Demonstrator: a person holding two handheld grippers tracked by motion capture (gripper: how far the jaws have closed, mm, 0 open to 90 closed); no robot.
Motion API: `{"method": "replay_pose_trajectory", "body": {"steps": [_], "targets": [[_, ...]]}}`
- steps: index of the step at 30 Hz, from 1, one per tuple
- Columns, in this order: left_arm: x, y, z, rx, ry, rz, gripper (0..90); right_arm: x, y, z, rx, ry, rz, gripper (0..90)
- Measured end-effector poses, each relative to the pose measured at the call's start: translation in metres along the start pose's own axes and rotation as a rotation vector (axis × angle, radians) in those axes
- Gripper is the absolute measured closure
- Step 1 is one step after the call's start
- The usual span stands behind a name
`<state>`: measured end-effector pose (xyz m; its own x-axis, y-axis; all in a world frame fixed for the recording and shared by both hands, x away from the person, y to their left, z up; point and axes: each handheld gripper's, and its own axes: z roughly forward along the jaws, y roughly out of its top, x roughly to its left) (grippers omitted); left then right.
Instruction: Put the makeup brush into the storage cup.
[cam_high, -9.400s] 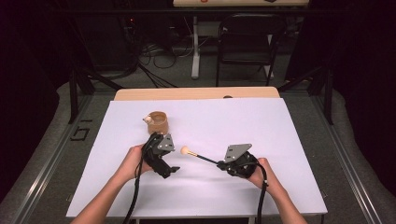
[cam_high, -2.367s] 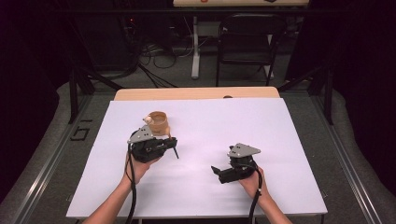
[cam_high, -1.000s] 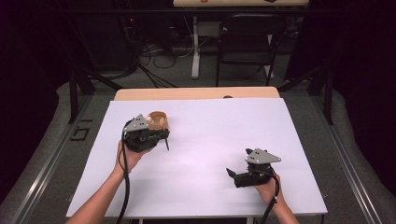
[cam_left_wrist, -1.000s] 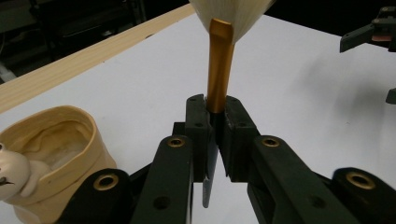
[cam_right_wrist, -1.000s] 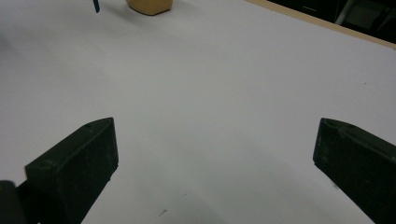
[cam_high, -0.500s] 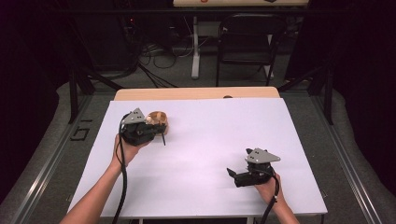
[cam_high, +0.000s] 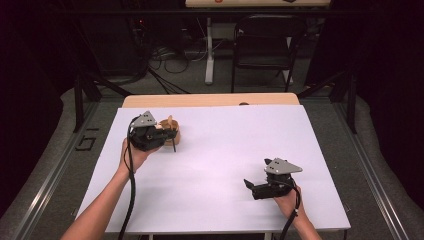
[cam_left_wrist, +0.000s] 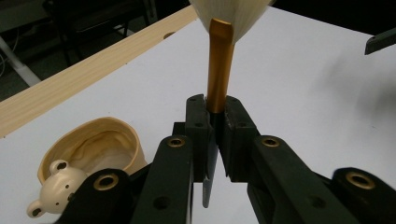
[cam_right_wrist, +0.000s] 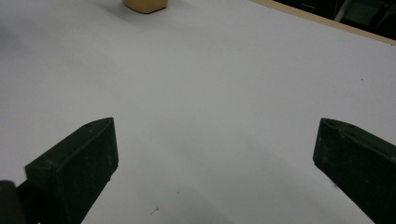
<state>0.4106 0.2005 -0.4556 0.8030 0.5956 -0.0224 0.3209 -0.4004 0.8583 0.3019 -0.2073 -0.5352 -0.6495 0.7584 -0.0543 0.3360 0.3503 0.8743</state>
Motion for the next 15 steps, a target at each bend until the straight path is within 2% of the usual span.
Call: {"method": "replay_pose_trajectory", "body": {"steps": [15], "targets": [[0.004,0.015,-0.007,-0.006,0.018,0.015,82.8,0.000,0.001,-0.001,0.000,-0.005,0.002,0.0]]}}
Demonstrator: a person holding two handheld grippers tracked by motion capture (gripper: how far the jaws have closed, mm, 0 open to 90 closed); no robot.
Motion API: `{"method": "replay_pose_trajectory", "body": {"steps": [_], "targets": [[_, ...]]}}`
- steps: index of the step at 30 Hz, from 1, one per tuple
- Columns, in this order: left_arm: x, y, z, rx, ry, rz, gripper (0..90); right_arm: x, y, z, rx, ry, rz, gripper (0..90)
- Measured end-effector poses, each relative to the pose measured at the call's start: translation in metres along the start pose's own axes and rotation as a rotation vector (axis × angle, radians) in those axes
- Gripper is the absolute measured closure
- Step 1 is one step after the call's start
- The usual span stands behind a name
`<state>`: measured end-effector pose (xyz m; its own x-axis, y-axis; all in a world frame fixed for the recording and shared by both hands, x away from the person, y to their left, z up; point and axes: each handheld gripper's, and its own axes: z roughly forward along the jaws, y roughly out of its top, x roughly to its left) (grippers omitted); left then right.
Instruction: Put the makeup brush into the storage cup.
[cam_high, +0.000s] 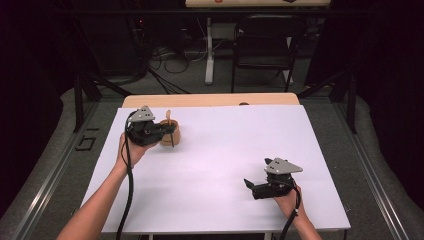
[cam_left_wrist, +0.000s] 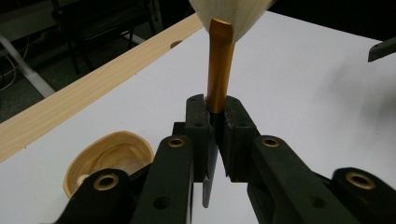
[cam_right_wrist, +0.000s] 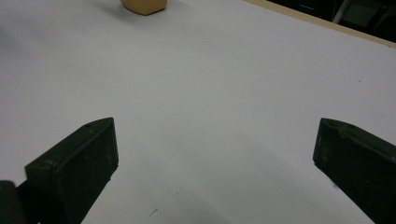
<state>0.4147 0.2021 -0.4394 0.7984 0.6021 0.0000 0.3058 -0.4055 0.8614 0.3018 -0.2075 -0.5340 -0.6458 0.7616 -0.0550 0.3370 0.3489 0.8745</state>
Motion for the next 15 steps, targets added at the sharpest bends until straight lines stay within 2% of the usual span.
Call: {"method": "replay_pose_trajectory", "body": {"steps": [15], "targets": [[0.006,0.012,-0.003,-0.010,0.018,0.007,82.9,0.000,0.000,0.000,-0.002,0.004,-0.008,0.0]]}}
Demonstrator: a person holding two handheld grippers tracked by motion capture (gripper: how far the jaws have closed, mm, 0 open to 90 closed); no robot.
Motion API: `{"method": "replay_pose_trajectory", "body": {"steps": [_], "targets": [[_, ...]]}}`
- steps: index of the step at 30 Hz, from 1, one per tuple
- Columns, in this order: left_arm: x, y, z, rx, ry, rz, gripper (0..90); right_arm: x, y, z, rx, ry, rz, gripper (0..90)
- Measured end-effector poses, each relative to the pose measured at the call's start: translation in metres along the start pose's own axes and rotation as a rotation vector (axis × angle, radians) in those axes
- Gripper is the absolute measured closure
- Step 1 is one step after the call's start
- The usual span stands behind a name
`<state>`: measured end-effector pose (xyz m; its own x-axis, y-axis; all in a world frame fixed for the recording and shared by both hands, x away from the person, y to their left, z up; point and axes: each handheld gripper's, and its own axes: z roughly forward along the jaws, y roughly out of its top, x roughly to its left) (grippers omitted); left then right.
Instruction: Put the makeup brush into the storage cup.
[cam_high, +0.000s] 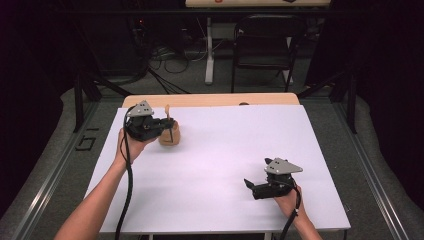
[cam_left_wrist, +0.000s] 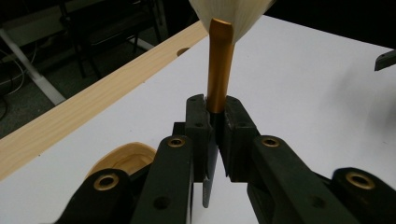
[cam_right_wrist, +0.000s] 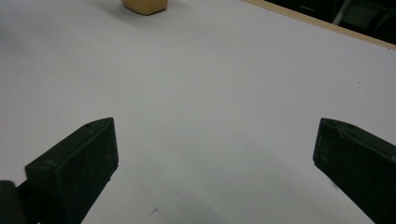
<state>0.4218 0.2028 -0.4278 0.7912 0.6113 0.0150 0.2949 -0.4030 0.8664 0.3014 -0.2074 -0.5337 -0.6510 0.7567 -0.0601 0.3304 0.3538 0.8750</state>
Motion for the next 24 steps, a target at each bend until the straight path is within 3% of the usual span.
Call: {"method": "replay_pose_trajectory", "body": {"steps": [24], "targets": [[0.014,0.014,0.000,-0.027,0.055,0.008,82.8,0.001,0.000,0.000,-0.003,0.001,-0.011,0.0]]}}
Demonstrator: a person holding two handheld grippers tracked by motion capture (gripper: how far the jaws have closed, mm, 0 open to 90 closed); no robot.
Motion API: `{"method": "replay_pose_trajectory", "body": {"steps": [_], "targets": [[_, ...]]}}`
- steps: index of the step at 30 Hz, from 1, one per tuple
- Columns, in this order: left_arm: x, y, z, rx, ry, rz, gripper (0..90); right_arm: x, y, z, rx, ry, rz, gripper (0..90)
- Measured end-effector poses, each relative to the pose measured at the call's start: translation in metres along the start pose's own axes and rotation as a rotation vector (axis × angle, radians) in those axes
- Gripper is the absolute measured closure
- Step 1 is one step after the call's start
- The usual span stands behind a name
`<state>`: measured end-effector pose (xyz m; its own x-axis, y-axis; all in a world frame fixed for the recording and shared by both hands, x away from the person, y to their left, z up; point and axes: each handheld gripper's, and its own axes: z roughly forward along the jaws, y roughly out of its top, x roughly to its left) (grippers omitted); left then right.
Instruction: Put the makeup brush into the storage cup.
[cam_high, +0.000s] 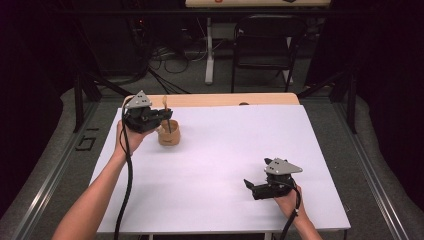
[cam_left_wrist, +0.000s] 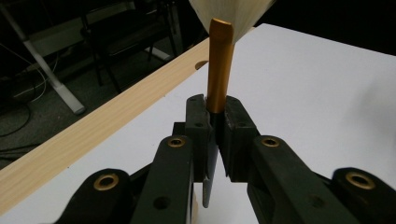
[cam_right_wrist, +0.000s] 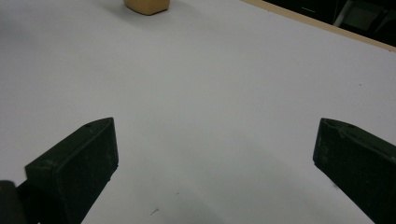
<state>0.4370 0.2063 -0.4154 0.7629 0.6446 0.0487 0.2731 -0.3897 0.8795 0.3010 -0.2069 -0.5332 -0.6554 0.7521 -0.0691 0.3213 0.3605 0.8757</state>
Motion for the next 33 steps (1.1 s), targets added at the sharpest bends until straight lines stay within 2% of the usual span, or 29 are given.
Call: {"method": "replay_pose_trajectory", "body": {"steps": [20,33], "targets": [[0.009,-0.003,0.015,0.013,0.059,0.022,82.8,0.000,0.000,0.000,0.000,0.001,0.002,0.0],[0.014,-0.008,0.022,0.019,0.083,0.007,82.8,0.000,0.000,0.000,-0.006,0.004,0.002,0.0]]}}
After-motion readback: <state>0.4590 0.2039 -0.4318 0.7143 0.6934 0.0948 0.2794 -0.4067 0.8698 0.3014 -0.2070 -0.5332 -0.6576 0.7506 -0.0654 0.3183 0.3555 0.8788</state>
